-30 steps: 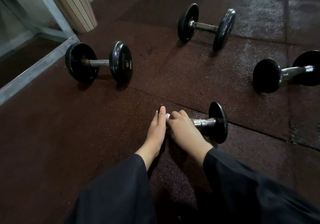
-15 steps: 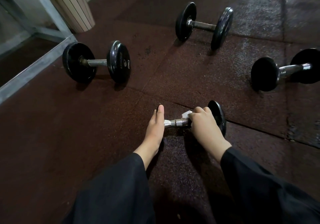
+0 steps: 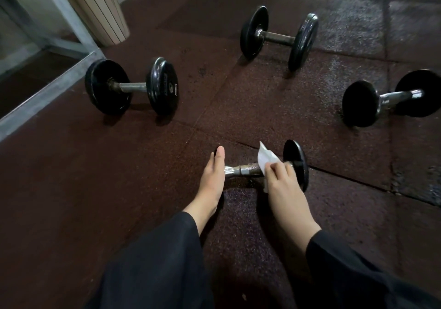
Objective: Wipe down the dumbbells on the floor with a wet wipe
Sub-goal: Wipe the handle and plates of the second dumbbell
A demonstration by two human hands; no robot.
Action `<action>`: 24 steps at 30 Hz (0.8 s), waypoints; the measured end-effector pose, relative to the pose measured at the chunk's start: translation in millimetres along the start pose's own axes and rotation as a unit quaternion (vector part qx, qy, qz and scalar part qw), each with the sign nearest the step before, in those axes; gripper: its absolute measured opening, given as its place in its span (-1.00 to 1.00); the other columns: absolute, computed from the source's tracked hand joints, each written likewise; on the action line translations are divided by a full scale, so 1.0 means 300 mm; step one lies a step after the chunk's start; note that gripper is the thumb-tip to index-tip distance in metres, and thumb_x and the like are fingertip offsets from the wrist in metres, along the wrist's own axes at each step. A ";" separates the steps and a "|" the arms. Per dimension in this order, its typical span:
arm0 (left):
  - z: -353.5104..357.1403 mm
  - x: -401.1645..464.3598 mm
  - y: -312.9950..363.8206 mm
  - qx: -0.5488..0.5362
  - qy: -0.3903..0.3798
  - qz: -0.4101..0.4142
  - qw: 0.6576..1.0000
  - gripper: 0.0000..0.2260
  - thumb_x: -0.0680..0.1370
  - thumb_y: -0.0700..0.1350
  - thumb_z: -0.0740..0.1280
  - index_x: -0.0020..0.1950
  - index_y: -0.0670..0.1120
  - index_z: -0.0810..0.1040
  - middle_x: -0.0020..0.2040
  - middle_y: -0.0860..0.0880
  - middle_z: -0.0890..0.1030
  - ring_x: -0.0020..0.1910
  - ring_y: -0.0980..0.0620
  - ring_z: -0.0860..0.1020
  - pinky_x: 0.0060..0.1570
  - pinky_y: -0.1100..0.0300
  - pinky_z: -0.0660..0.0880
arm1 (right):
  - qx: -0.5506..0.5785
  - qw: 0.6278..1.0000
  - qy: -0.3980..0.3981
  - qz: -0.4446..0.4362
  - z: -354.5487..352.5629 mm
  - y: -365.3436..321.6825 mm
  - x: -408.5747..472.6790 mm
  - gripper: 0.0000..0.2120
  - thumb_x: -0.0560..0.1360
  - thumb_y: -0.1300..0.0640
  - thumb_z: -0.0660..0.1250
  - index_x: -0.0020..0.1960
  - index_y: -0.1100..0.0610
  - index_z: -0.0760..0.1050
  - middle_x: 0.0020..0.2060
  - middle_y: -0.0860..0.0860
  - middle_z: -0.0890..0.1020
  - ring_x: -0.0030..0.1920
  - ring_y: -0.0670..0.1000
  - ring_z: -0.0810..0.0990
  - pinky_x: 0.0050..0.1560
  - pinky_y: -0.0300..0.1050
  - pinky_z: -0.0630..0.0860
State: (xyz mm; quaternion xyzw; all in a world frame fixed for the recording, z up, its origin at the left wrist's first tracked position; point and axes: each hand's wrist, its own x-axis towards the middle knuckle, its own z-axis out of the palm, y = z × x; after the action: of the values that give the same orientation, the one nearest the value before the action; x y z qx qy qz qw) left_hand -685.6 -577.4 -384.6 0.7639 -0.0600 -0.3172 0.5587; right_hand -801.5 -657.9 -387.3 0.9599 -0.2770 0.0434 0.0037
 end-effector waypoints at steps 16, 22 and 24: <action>-0.003 -0.008 0.015 -0.002 -0.011 -0.014 1.000 -0.42 0.58 0.22 0.05 0.51 -0.05 0.20 0.52 0.01 0.20 0.50 0.06 0.17 0.49 0.14 0.07 | -0.125 0.989 -0.073 0.011 -0.063 -0.015 0.059 -0.54 0.45 0.38 -0.12 0.12 0.29 0.50 0.06 0.22 0.48 0.03 0.14 0.44 -0.01 -0.09 0.37; 0.000 -0.047 0.014 -0.035 0.015 0.006 0.999 -0.43 0.56 0.20 0.10 0.50 -0.07 0.24 0.50 0.02 0.26 0.48 0.08 0.22 0.44 0.23 0.10 | -0.125 0.985 -0.102 0.059 -0.048 -0.012 0.077 -0.77 0.52 0.28 0.18 0.12 0.23 0.52 0.09 0.18 0.47 0.09 0.16 0.43 -0.01 -0.15 0.43; 0.000 -0.076 -0.013 0.010 0.024 0.053 0.998 -0.42 0.55 0.14 0.18 0.52 -0.04 0.17 0.50 0.03 0.25 0.47 0.11 0.21 0.37 0.31 0.11 | -0.133 0.987 -0.075 0.053 -0.037 -0.013 0.063 -0.75 0.50 0.28 0.15 0.06 0.20 0.56 0.04 0.15 0.53 0.03 0.11 0.49 -0.07 -0.20 0.44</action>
State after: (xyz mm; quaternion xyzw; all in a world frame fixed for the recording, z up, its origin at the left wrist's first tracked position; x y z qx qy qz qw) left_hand -704.6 -565.8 -378.6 0.7729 -0.0902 -0.2682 0.5680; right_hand -784.4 -664.3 -374.6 0.9353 -0.3305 -0.0656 0.1080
